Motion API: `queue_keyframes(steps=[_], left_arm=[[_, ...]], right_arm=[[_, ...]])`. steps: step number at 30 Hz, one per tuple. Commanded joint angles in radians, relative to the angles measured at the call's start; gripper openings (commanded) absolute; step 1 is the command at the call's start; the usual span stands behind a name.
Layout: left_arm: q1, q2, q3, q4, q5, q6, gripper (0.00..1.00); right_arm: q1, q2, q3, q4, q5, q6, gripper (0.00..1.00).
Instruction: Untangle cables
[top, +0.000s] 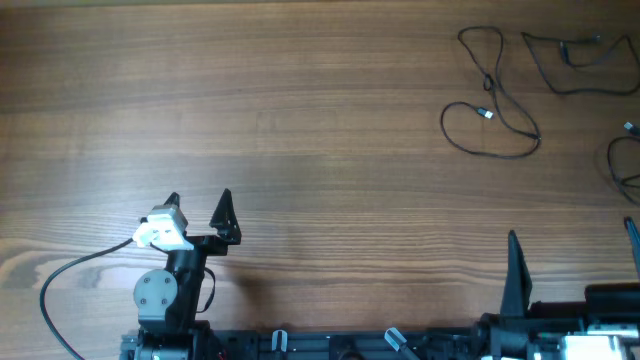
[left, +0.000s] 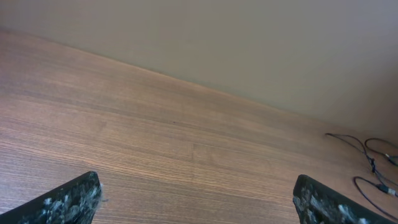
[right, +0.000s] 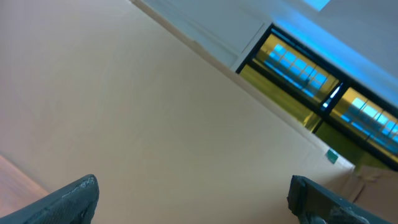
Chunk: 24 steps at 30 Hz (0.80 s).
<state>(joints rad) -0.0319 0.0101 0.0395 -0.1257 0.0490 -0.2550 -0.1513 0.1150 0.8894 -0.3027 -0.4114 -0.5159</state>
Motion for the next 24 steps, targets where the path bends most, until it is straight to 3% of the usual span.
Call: queue_keyframes(steps=[1, 12, 14, 17, 18, 22, 24], left_arm=[[-0.005, -0.002, -0.012, 0.007, -0.017, 0.019, 1.00], [-0.005, -0.002, -0.012, 0.007, -0.017, 0.019, 1.00], [-0.005, -0.002, -0.012, 0.007, -0.017, 0.019, 1.00], [-0.005, -0.002, -0.012, 0.007, -0.017, 0.019, 1.00], [-0.005, -0.002, -0.012, 0.007, -0.017, 0.019, 1.00], [-0.005, -0.002, -0.012, 0.007, -0.017, 0.019, 1.00], [-0.005, -0.002, -0.012, 0.007, -0.017, 0.019, 1.00]], right_arm=[[0.002, -0.073, 0.026, -0.006, -0.017, 0.018, 1.00], [0.002, -0.109, 0.114, 0.022, -0.016, 0.017, 1.00], [-0.004, -0.108, 0.114, 0.030, -0.016, -0.053, 1.00], [-0.004, -0.102, 0.110, 0.035, 0.016, -0.286, 1.00], [-0.004, -0.101, 0.100, 0.032, 0.041, -0.264, 1.00], [-0.004, -0.101, 0.052, -0.106, 0.143, 0.167, 1.00], [-0.004, -0.101, 0.013, -0.179, 0.143, 0.304, 1.00]])
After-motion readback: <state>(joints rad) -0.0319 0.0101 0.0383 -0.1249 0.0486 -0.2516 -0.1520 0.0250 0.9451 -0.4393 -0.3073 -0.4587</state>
